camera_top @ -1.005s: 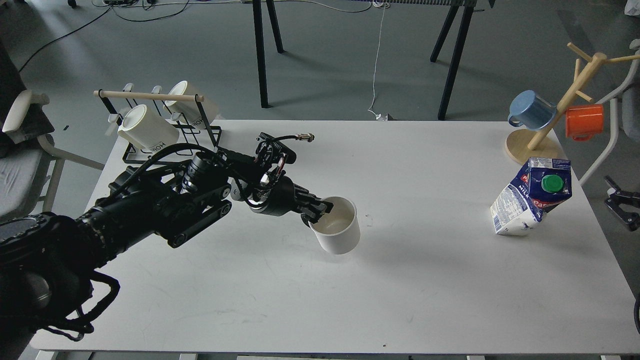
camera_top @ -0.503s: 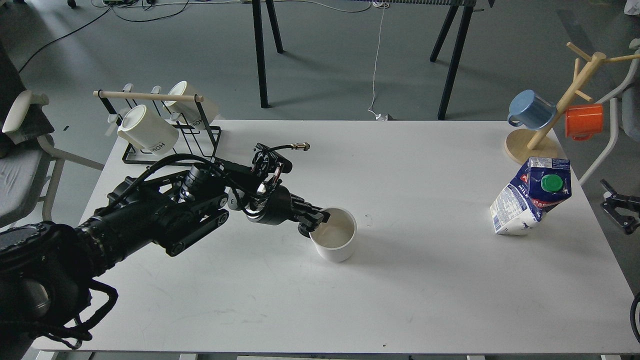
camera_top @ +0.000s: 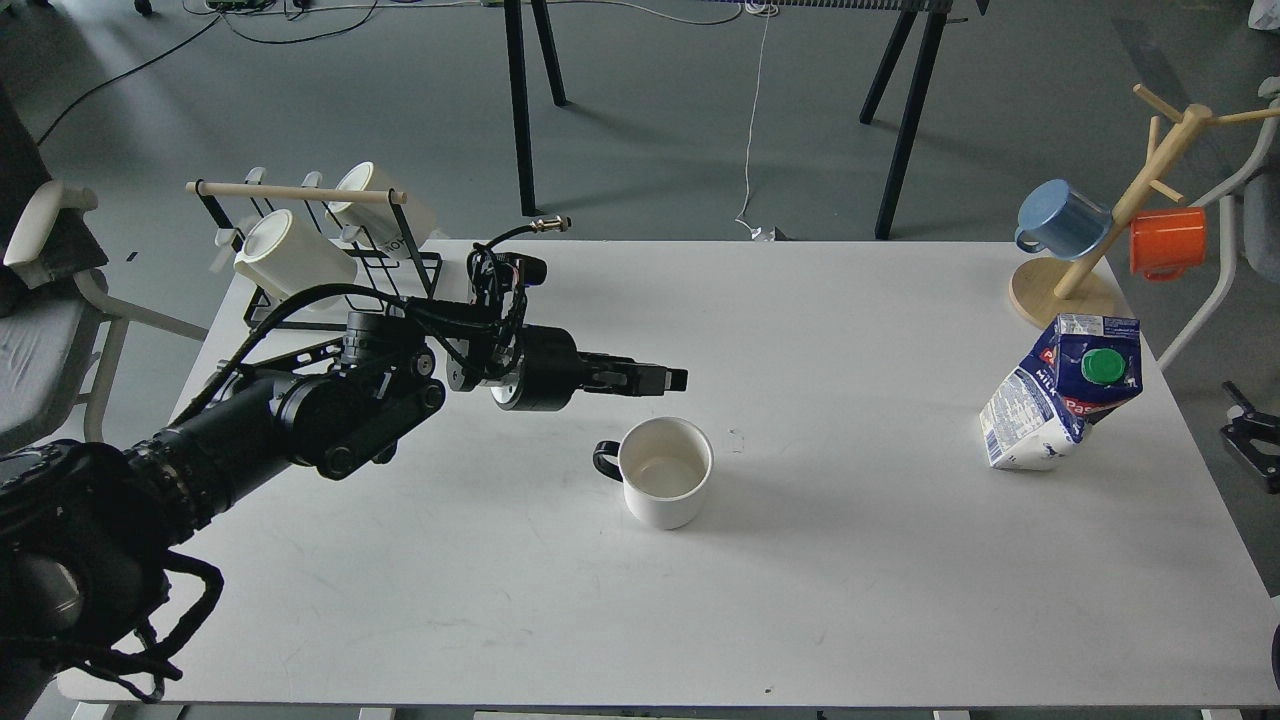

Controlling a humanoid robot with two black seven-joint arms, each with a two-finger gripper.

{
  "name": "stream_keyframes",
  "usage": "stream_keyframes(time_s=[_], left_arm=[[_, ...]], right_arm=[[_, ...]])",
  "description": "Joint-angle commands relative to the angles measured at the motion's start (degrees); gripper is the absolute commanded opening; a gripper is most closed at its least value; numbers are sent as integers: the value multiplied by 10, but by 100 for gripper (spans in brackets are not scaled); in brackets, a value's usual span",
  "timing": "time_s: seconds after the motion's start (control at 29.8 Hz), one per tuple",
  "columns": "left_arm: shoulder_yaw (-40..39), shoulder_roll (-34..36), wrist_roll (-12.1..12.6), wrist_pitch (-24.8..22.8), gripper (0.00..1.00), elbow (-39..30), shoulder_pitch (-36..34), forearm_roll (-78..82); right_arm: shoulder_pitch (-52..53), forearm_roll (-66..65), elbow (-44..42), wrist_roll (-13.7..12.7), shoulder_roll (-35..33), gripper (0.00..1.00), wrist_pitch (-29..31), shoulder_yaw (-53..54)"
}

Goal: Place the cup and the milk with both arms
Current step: 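Release the mug and retract the left gripper toward the mug rack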

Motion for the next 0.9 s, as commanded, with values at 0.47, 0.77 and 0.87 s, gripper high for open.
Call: stream_keyframes(time_s=[0.47,0.77,0.87], left_arm=[[-23,201,0,0,85,0,6,-677],[-24,222,0,0,88,0,47,-677],[-25,220,0,0,88,0,55,-677]], right_arm=[[-153,85,134,1,36,95,0,-28],[-129,73,131,1,102,95,0,-55],[-113,48,135,1,115,95,0,-55]])
